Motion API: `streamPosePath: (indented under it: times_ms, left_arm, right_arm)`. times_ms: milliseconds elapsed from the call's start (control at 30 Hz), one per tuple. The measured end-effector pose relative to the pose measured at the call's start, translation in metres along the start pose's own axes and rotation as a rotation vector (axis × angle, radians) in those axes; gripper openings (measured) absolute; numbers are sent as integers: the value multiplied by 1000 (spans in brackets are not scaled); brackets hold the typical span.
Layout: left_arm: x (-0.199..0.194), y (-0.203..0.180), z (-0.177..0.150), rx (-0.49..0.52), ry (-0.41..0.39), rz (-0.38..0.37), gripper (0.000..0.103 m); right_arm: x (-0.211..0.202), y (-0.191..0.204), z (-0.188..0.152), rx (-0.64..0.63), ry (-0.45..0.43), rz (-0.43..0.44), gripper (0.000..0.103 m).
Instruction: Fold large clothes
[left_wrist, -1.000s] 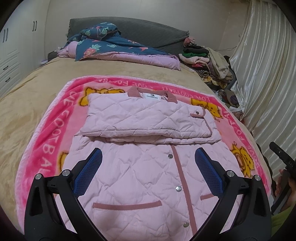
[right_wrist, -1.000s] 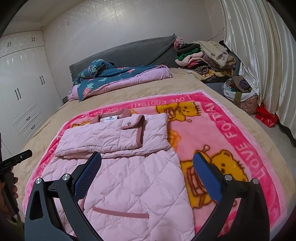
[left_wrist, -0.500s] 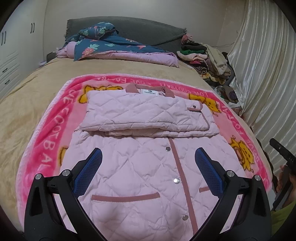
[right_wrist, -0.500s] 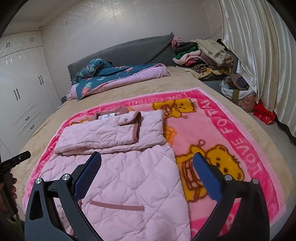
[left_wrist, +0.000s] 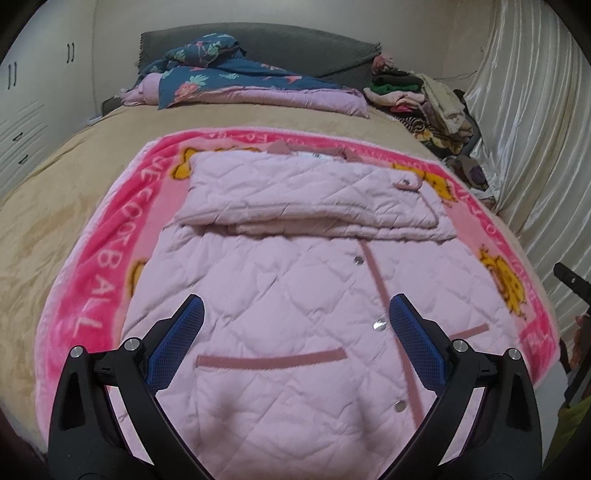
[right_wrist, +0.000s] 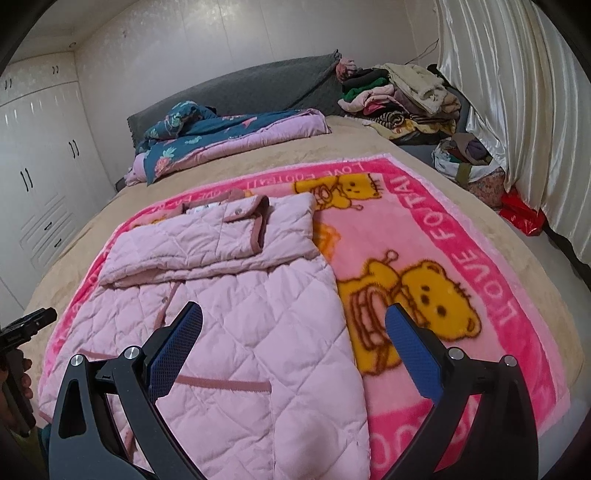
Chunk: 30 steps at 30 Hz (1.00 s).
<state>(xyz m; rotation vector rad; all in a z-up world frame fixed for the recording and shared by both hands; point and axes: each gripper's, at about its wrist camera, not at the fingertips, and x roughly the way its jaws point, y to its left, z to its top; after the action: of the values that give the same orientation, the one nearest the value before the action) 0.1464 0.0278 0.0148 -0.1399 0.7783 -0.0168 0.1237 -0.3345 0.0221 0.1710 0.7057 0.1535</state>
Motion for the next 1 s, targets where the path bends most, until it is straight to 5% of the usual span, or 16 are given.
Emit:
streamPosePath:
  times_ms: [1000]
  left_arm:
    - [5, 33, -61, -1, 59, -15, 94]
  right_arm:
    - [12, 2, -63, -26, 99, -22, 99]
